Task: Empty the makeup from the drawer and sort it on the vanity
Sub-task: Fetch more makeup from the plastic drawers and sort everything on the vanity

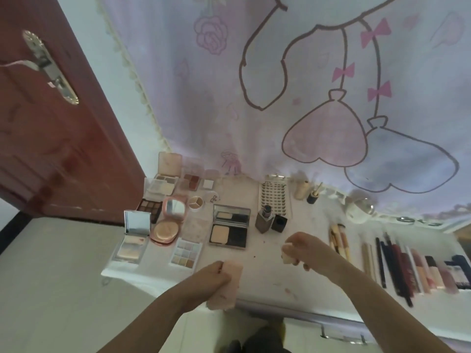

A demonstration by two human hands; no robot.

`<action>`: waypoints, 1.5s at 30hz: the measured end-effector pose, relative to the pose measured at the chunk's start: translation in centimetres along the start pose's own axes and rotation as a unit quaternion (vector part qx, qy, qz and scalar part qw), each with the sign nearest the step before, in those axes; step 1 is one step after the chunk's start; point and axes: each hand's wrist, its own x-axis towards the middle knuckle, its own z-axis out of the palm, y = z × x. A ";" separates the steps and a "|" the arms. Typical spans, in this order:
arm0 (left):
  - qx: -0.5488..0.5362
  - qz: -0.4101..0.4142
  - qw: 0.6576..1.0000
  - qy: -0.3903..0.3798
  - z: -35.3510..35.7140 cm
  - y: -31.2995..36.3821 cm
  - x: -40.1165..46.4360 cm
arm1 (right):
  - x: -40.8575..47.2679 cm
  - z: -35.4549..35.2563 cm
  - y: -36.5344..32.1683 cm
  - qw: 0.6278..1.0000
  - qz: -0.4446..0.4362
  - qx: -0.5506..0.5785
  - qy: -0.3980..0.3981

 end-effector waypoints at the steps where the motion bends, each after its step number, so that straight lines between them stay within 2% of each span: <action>1: 0.041 -0.005 0.998 0.048 0.2 -1.0 0.3 | 0.6 1.9 0.9 1.000 0.027 -0.001 -0.007; 4: 0.111 -0.004 0.975 0.195 1.1 -2.0 1.6 | 2.3 7.0 2.3 0.996 0.067 0.052 -0.002; 6: 0.141 0.010 0.955 0.262 1.4 -2.1 2.6 | 3.4 9.5 2.2 0.994 0.074 0.081 0.019; 9: 0.091 0.037 0.939 0.329 1.7 -2.5 3.8 | 4.8 12.2 1.5 0.996 0.056 0.028 0.060; 11: 0.099 0.050 0.929 0.352 1.8 -3.0 4.3 | 5.5 13.3 1.1 0.996 0.038 -0.010 0.085; 14: 0.167 0.037 0.911 0.376 1.7 -3.6 4.9 | 6.3 14.1 1.0 0.992 0.019 -0.052 0.112; 21: 0.251 0.032 0.884 0.393 2.1 -3.4 5.1 | 6.1 13.5 1.7 0.995 0.004 0.000 0.102; 23: 0.292 0.030 0.868 0.401 2.2 -3.1 4.8 | 5.9 12.5 1.6 0.996 0.008 0.008 0.092; 26: 0.331 0.074 0.845 0.414 3.4 -1.3 4.3 | 4.9 9.2 1.9 0.993 -0.013 0.009 0.113; 29: 0.289 0.217 0.854 0.374 6.3 2.2 4.6 | 4.0 3.7 2.5 0.984 -0.025 0.003 0.174; 31: 0.291 0.301 0.859 0.296 9.0 5.0 5.9 | 3.7 -0.9 3.4 0.974 -0.021 0.002 0.227; 33: 0.273 0.334 0.874 0.223 11.8 8.1 8.1 | 3.5 -5.9 4.6 0.957 -0.020 -0.018 0.290; 35: 0.271 0.338 0.884 0.177 14.4 11.0 11.2 | 3.8 -10.5 6.0 0.936 -0.023 -0.061 0.347; 37: 0.267 0.317 0.899 0.140 16.9 13.6 14.3 | 4.7 -14.3 7.4 0.928 -0.010 -0.113 0.355; 40: 0.263 0.243 0.925 0.130 20.1 16.5 18.6 | 6.6 -17.2 8.8 0.945 0.020 -0.181 0.273; 42: 0.253 0.191 0.939 0.133 21.6 17.7 21.0 | 7.8 -17.4 9.5 0.940 0.025 -0.270 0.206; 45: 0.263 0.162 0.941 0.137 22.8 18.4 23.9 | 9.0 -17.3 9.9 0.927 0.013 -0.317 0.199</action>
